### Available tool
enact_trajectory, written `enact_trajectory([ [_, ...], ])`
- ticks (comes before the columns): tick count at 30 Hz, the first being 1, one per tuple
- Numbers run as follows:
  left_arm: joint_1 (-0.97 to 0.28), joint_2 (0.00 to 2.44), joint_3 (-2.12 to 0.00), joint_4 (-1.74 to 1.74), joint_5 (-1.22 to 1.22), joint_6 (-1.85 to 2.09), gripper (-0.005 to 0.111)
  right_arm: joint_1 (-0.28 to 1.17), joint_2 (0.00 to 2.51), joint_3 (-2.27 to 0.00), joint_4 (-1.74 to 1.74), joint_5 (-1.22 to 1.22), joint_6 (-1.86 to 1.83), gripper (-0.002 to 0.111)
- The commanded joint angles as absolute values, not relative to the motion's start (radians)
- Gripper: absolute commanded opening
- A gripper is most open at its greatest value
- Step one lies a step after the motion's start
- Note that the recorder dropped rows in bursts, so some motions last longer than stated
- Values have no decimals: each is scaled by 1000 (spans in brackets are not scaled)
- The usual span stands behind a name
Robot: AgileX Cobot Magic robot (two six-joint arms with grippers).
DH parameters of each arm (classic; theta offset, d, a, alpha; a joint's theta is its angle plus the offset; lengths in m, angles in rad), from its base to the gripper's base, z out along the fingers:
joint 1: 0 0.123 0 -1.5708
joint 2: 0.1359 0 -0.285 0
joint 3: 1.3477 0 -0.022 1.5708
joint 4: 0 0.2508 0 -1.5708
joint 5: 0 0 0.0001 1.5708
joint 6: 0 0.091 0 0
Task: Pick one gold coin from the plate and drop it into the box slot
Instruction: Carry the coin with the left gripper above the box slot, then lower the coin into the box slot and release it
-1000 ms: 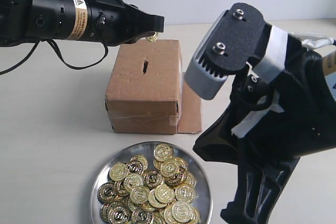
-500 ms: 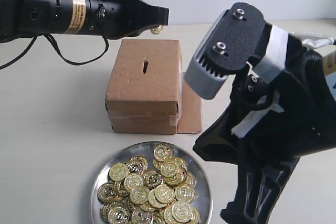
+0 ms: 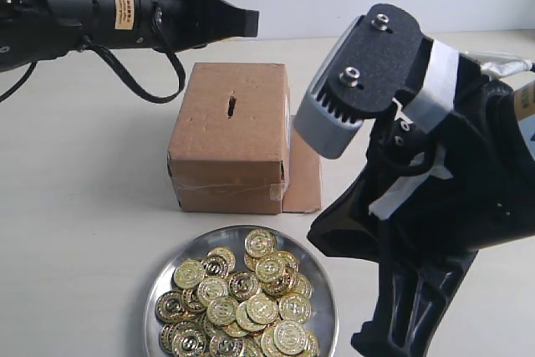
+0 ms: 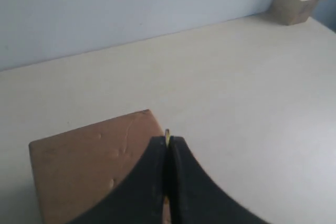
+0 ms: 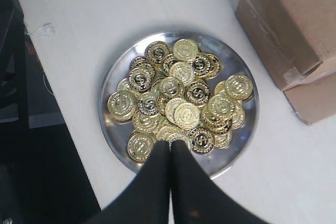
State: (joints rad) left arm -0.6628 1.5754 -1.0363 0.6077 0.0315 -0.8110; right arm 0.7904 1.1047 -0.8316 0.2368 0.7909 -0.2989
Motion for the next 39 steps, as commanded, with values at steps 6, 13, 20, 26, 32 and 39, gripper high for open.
enact_trajectory([
  [6,-673,1566,-1149,223,366,-416,0,792,1100,-837,235,787,-303,0],
  [13,-679,1579,-1251,110,581,-299,0,792,1100,-837,235,787,-303,0],
  [20,-688,1668,-1315,62,667,-287,0,792,1100,-837,235,787,-303,0],
  [26,-688,1753,-1366,62,670,-339,0,792,1100,-837,235,787,-303,0],
  [32,-688,1815,-1434,70,677,-408,0,792,1100,-837,235,787,-303,0],
  [39,-688,1897,-1498,140,733,-494,0,792,1100,-837,235,791,-303,0],
])
